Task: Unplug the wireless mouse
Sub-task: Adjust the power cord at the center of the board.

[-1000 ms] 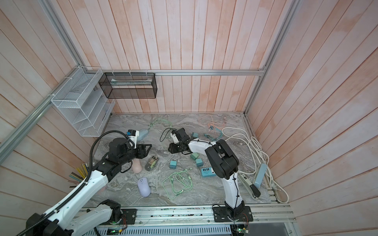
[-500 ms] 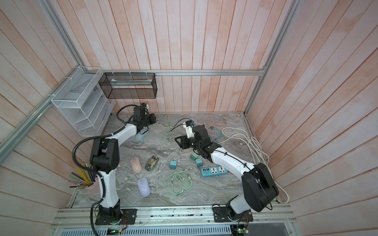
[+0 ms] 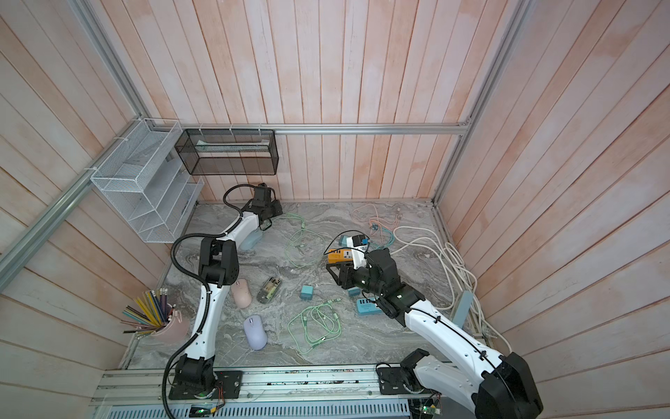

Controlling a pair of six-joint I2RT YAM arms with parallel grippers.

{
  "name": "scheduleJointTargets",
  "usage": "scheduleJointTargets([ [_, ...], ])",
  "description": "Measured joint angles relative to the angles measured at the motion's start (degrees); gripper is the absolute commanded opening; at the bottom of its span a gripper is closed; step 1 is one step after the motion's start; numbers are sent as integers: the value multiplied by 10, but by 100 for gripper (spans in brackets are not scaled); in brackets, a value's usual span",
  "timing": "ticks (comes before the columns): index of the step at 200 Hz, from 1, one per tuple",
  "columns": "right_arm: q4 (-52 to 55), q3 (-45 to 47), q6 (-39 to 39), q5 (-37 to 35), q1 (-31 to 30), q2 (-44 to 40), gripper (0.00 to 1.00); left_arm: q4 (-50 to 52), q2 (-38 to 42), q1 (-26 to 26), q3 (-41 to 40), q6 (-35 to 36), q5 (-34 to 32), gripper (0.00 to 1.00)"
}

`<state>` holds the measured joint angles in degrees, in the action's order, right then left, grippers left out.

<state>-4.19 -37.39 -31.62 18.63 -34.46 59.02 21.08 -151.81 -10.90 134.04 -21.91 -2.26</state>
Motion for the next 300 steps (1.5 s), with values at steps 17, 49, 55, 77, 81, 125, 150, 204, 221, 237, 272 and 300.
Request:
scheduleJointTargets([
  [17,5,0,0,-3,0,0,43,12,0,1,12,5,-13,0],
  [49,8,0,-2,-6,0,0,43,52,-16,6,36,7,-11,0],
  [55,8,0,-2,-6,0,0,43,61,-21,8,39,4,-8,0],
  [77,8,3,-4,-7,0,-3,43,85,-35,22,45,-11,22,0],
  [81,10,4,-4,-7,0,-5,43,88,-35,25,47,-14,28,0],
  [125,12,11,-12,-8,0,-26,43,110,-32,46,44,-40,99,0],
  [150,12,11,-15,-8,0,-27,43,95,11,35,-31,-38,114,0],
  [204,12,11,-14,-8,-7,-21,43,17,186,-57,-325,-30,102,0],
  [221,12,11,-14,-10,-15,-10,43,-26,246,-80,-435,-38,113,0],
  [237,12,10,-12,-13,-23,7,43,-81,298,-92,-533,-53,123,0],
  [272,12,-14,-1,-25,-51,79,43,-168,365,-103,-659,-89,153,0],
  [300,12,-65,12,-31,-70,147,43,-158,406,-105,-688,-106,156,0],
])
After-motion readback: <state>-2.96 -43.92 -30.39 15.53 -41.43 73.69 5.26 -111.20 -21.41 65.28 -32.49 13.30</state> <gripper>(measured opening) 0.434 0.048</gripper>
